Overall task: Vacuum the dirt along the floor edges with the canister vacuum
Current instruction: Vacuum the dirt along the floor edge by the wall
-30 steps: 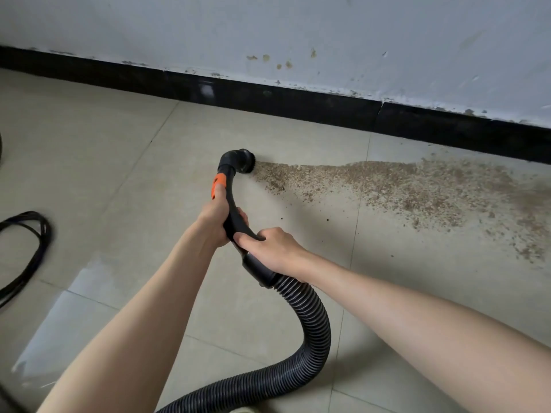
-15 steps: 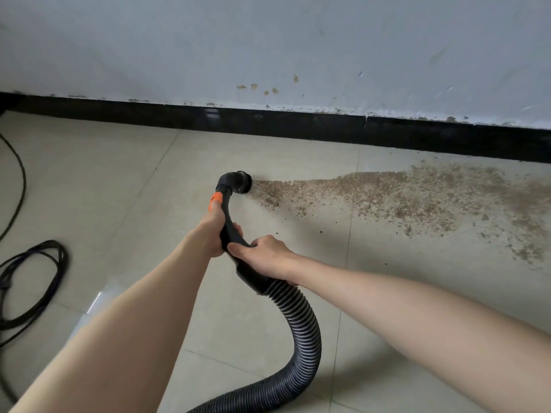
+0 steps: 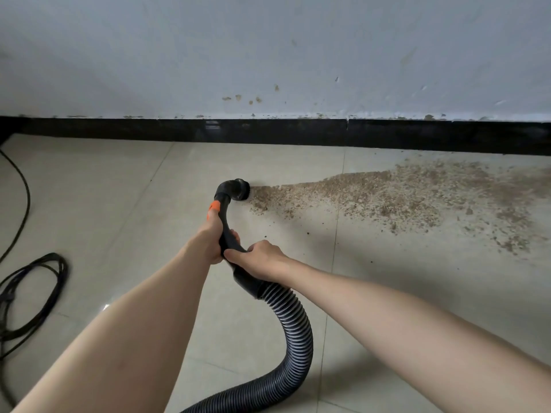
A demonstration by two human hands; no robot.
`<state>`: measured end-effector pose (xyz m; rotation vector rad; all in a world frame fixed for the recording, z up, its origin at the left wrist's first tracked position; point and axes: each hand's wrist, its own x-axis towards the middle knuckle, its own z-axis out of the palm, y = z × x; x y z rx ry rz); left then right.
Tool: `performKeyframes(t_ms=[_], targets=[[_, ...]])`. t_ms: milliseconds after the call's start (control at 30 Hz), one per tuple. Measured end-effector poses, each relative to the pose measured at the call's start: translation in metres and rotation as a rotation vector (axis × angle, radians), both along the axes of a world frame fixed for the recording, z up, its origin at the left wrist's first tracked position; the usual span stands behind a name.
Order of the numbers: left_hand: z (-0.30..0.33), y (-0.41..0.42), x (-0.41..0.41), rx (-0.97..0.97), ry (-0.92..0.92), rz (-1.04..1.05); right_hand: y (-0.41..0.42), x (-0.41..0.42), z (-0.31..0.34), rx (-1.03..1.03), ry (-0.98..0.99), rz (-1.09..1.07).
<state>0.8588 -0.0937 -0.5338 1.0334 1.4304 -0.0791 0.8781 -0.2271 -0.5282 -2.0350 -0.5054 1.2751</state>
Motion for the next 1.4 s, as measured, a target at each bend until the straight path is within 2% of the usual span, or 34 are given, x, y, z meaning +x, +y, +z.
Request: performKeyframes(t_ms=[400, 800, 1400], targets=[[0.006, -0.022, 0.015, 0.005, 0.005, -0.105, -0.022, 0.004, 0.004, 0.024, 0.058, -0.117], [0.008, -0.037, 0.021, -0.020, -0.023, -0.079, -0.037, 0.010, 0.008, 0.006, 0.033, -0.120], [0.010, -0.083, 0.051, -0.037, -0.038, -0.107, -0.086, 0.033, 0.016, 0.047, 0.126, -0.200]])
